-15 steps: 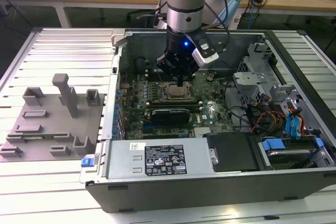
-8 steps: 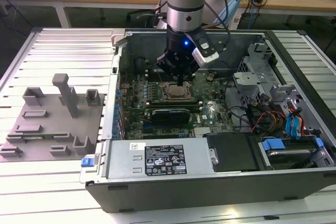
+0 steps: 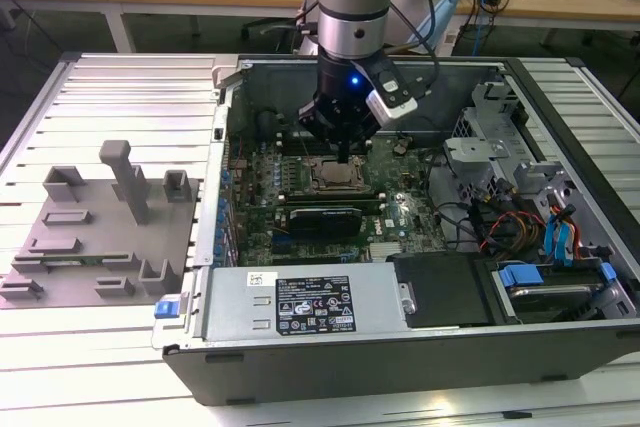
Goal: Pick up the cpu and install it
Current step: 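Install the first cpu locking lever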
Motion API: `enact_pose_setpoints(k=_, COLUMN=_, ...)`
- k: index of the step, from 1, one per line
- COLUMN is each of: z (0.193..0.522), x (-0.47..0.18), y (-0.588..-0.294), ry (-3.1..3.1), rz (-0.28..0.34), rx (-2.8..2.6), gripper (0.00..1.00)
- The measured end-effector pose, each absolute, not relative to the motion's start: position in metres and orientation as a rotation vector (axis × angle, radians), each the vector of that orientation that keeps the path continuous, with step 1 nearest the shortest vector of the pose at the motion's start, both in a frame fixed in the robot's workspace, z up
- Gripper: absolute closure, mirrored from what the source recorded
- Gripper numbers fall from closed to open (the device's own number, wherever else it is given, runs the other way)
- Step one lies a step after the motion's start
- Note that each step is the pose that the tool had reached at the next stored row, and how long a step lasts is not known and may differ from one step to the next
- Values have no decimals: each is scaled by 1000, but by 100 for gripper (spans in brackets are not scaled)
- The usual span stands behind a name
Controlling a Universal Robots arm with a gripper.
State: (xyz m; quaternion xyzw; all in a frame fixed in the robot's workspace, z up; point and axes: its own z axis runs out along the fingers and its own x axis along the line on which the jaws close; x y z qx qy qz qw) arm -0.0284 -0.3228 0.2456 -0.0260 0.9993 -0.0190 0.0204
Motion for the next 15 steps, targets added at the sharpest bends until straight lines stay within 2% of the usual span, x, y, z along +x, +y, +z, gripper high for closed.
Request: enact_pose_setpoints(k=15, z=261, x=-28, y=-323, ry=3099, rz=-59, rx=-81, gripper=89)
